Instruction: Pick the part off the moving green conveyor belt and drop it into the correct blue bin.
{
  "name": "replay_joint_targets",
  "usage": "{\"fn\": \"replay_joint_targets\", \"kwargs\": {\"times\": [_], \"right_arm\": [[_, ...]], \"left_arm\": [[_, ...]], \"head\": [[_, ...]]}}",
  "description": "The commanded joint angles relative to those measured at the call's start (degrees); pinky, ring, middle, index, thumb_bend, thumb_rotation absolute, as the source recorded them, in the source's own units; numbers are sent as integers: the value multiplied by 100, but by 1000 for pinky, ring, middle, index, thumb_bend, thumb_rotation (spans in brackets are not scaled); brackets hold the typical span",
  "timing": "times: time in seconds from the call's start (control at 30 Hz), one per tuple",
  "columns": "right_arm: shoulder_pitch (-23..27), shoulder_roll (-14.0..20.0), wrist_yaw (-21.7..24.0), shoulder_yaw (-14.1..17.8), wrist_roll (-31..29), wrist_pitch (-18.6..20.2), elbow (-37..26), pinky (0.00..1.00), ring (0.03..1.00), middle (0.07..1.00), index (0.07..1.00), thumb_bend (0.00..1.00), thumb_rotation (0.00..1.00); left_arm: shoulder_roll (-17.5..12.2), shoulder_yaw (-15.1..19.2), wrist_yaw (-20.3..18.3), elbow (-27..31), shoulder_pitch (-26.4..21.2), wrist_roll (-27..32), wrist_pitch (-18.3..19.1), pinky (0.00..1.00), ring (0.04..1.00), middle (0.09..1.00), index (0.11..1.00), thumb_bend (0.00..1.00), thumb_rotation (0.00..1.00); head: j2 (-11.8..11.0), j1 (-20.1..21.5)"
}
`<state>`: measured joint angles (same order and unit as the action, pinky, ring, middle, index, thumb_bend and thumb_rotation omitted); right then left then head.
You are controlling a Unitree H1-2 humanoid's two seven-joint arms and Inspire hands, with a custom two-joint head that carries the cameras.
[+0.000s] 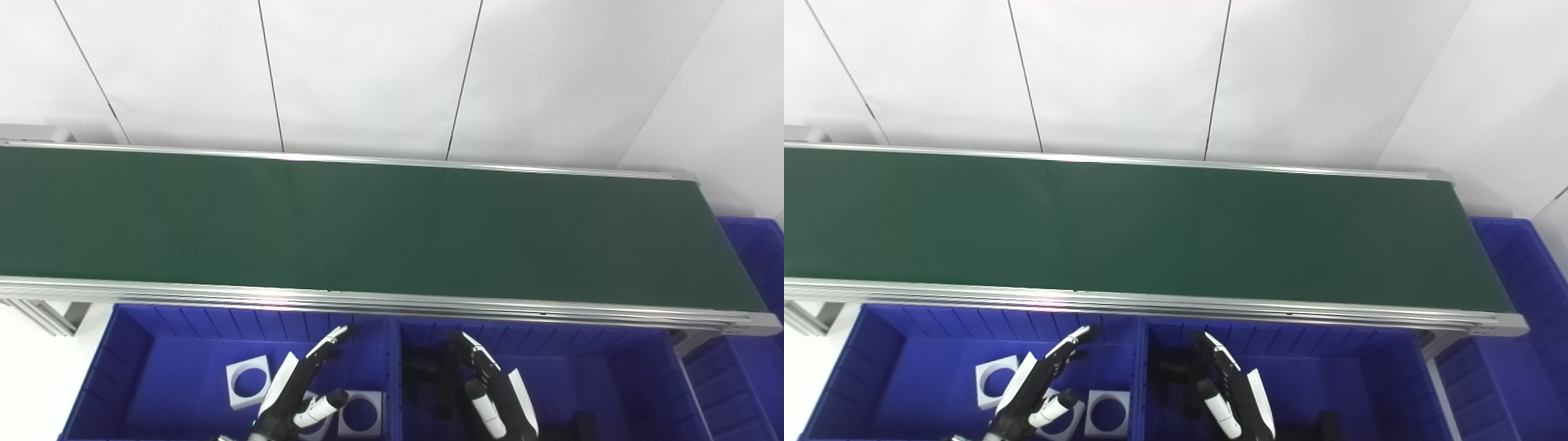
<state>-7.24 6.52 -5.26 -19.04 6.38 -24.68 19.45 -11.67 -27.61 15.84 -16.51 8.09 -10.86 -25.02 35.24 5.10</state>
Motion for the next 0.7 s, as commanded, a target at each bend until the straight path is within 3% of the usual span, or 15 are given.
{"fn": "replay_joint_targets", "kwargs": {"times": [0.0,0.3,0.67], "right_arm": [[9,45,-140,-64,-12,-224,-254,887,890,890,873,846,1000],[-61,59,-289,-170,-158,-224,-472,877,898,894,871,878,964],[-95,8,-55,-176,-304,-224,-570,904,915,910,891,865,970]], "left_arm": [[-15,-9,153,313,96,8,-190,926,967,975,929,922,1000],[-21,102,-281,848,297,411,-190,914,964,980,936,954,1000],[-140,21,-20,991,292,98,-190,858,936,956,898,937,1000]], "head": [[-4,-68],[-10,-207],[97,-237]]}}
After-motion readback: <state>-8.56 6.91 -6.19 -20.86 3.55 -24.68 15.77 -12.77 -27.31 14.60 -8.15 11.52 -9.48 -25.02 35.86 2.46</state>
